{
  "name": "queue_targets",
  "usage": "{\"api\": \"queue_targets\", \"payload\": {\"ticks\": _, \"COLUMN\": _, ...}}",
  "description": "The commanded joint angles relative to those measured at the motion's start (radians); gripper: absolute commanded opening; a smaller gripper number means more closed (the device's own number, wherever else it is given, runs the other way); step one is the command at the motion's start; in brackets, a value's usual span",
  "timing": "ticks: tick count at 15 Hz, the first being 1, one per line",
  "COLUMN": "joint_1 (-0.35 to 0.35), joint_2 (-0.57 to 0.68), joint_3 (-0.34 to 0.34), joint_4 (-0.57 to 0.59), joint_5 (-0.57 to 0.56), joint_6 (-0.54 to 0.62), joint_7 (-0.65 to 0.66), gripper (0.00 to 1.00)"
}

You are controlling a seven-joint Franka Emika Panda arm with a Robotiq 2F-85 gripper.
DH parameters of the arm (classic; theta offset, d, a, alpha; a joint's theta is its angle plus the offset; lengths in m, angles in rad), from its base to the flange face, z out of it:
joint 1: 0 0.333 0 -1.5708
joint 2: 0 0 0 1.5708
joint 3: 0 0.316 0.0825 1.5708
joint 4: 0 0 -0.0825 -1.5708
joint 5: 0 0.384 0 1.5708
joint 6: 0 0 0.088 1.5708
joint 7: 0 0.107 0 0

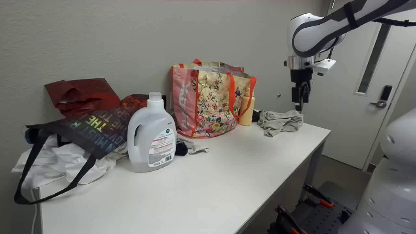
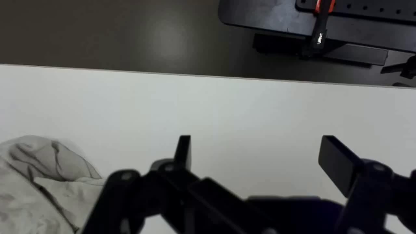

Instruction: Move the sweater at the edge of the table closer to the bag

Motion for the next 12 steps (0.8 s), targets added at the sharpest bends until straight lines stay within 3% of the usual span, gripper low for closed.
{"api": "queue_targets", "payload": {"ticks": 1, "joint_1": 0.010, "joint_2": 0.000, "joint_3": -0.009, "joint_4": 0.002, "joint_5": -0.004, "joint_6": -0.003, "joint_7": 0.003, "gripper": 1.00}}
{"api": "queue_targets", "payload": {"ticks": 6, "joint_1": -0.004, "joint_2": 0.024, "joint_3": -0.015, "joint_4": 0.031, "joint_5": -0.010, "joint_6": 0.001, "joint_7": 0.026, "gripper": 1.00}}
{"api": "queue_targets", "payload": {"ticks": 12, "joint_1": -0.047, "joint_2": 0.297, "joint_3": -0.132, "joint_4": 0.295, "joint_5": 0.025, "joint_6": 0.139, "joint_7": 0.014, "gripper": 1.00}}
